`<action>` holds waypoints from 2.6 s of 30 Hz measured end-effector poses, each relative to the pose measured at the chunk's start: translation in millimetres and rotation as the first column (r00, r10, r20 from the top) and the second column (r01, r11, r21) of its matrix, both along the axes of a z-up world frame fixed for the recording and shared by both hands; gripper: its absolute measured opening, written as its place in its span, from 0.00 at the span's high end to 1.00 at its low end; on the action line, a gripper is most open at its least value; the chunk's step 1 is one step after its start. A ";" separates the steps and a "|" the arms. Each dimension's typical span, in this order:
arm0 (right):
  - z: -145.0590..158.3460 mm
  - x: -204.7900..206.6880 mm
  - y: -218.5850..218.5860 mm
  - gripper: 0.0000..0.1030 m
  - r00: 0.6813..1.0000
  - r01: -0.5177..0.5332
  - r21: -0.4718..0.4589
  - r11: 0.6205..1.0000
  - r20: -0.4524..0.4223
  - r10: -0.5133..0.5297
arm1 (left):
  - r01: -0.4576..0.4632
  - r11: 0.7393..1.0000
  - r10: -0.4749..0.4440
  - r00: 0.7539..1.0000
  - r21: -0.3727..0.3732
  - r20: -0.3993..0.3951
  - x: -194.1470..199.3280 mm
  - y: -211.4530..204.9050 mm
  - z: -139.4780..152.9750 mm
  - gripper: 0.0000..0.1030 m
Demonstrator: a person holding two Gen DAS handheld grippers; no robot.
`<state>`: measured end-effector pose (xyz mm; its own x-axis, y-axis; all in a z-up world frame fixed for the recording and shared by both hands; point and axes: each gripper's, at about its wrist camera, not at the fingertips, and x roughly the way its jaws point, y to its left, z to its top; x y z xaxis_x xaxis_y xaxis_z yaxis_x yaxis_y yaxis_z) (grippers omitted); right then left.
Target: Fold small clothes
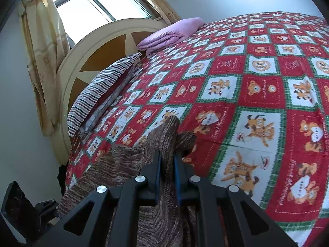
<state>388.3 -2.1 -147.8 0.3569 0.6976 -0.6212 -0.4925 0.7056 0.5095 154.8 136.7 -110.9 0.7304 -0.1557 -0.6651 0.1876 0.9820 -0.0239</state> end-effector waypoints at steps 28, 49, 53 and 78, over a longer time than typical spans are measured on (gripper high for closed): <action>-5.9 4.8 37.0 0.89 0.998 -0.061 -0.024 0.998 -0.024 0.061 | -0.036 0.999 0.035 0.997 -0.010 -0.069 -22.2 21.1 -39.7 0.76; -40.0 0.7 12.5 0.88 0.998 0.034 -0.112 0.993 -0.055 -0.040 | -0.268 0.958 0.260 0.962 0.104 0.085 13.8 46.7 -37.7 0.25; -11.9 -26.1 3.4 0.78 0.998 0.056 -0.104 0.993 0.000 -0.057 | -0.293 0.951 0.290 0.956 0.102 0.047 34.5 58.2 -51.0 0.17; -19.4 -166.7 11.4 0.54 0.973 -0.053 -0.375 0.925 0.190 0.133 | -0.319 0.943 0.319 0.948 0.095 0.015 -0.8 44.0 -43.7 0.00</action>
<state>221.5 9.3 -167.2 0.4501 0.4727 -0.7576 -0.6316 0.7683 0.1042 154.0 180.7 -154.6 0.7312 0.1489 -0.6657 -0.1356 0.9881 0.0721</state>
